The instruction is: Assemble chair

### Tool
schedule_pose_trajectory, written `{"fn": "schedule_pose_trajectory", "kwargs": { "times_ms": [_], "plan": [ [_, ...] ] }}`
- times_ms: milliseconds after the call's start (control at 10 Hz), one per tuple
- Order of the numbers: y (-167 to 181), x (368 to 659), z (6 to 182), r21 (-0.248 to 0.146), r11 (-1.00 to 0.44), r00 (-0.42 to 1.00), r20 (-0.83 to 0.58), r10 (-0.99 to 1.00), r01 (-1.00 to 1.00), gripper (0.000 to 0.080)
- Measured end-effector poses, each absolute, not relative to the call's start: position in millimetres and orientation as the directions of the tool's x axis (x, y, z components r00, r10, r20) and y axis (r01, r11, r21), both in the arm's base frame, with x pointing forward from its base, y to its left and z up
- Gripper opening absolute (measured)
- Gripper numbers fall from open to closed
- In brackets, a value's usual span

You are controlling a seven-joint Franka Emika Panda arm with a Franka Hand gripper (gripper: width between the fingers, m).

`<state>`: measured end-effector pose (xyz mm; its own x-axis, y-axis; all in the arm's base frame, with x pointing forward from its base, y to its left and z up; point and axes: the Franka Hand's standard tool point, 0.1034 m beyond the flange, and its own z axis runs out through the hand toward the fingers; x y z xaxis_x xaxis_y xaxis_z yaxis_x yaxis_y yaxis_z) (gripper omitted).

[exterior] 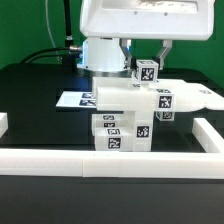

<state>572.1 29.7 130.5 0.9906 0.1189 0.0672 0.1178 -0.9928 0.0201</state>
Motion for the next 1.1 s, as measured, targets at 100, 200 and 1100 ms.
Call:
{"fn": "schedule_pose_trajectory", "kwargs": {
  "times_ms": [100, 200, 1100],
  "plan": [
    [29.6, 572.3, 130.3, 0.021, -0.993, 0.991, 0.068, 0.119, 0.118, 0.0285],
    [29.3, 572.3, 129.4, 0.022, -0.993, 0.991, 0.068, 0.119, 0.118, 0.0285],
    [27.5, 573.3, 123.3, 0.033, -0.992, 0.989, 0.079, 0.122, 0.119, 0.0285]
  ]
}}
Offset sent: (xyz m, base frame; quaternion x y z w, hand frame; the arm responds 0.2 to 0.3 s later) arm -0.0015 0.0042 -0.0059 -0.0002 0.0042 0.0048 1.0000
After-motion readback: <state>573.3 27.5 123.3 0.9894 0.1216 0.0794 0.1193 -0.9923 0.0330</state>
